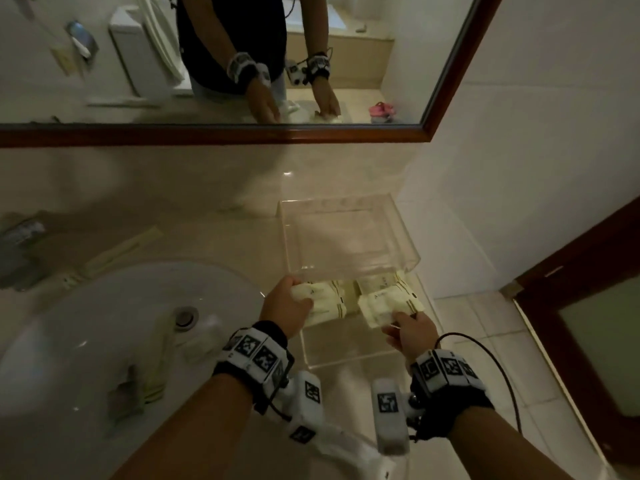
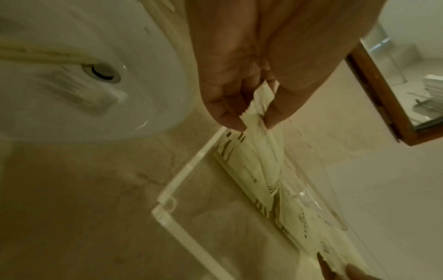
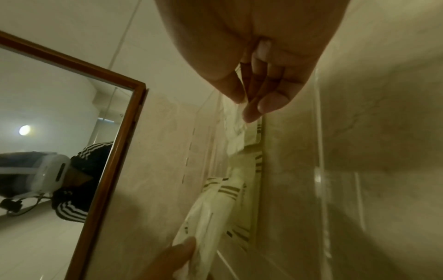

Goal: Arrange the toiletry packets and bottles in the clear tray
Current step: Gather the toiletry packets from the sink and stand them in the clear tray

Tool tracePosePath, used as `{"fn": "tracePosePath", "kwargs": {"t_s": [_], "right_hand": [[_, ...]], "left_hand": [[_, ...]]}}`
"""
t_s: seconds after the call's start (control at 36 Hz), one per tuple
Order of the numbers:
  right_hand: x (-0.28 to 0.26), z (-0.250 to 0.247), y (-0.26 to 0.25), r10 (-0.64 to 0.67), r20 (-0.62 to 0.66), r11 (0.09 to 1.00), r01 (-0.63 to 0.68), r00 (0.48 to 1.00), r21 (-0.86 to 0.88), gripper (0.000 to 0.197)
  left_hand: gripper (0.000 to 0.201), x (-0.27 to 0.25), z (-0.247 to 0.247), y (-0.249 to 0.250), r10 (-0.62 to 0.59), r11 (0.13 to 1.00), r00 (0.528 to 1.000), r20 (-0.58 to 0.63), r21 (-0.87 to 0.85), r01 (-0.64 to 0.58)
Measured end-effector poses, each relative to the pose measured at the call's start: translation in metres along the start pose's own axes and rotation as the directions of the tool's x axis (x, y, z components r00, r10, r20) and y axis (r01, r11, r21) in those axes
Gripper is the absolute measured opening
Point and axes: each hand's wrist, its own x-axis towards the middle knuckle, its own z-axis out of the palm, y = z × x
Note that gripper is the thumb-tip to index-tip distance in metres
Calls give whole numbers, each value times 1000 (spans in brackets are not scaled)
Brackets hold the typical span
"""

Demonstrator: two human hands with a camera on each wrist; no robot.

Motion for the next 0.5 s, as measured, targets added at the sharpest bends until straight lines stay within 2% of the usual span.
{"fn": "tracePosePath", "kwargs": {"t_s": [0.14, 0.31, 0.39, 0.5], "right_hand": [[25, -1, -3, 17, 14, 999, -18, 1000, 37, 9], [40, 0, -9, 50, 78, 992, -59, 996, 108, 13], [43, 1, -14, 50, 135, 987, -69, 990, 145, 4], [46, 3, -17, 67, 126, 975, -92, 990, 202, 19]], "left_hand": [[38, 17, 16, 5, -32, 997, 999, -16, 66, 33], [31, 22, 23, 5, -5, 996, 999, -54, 89, 10], [27, 24, 26, 5, 12, 998, 996, -83, 70, -6], [30, 25, 29, 6, 44, 997, 991, -126, 65, -36]]}}
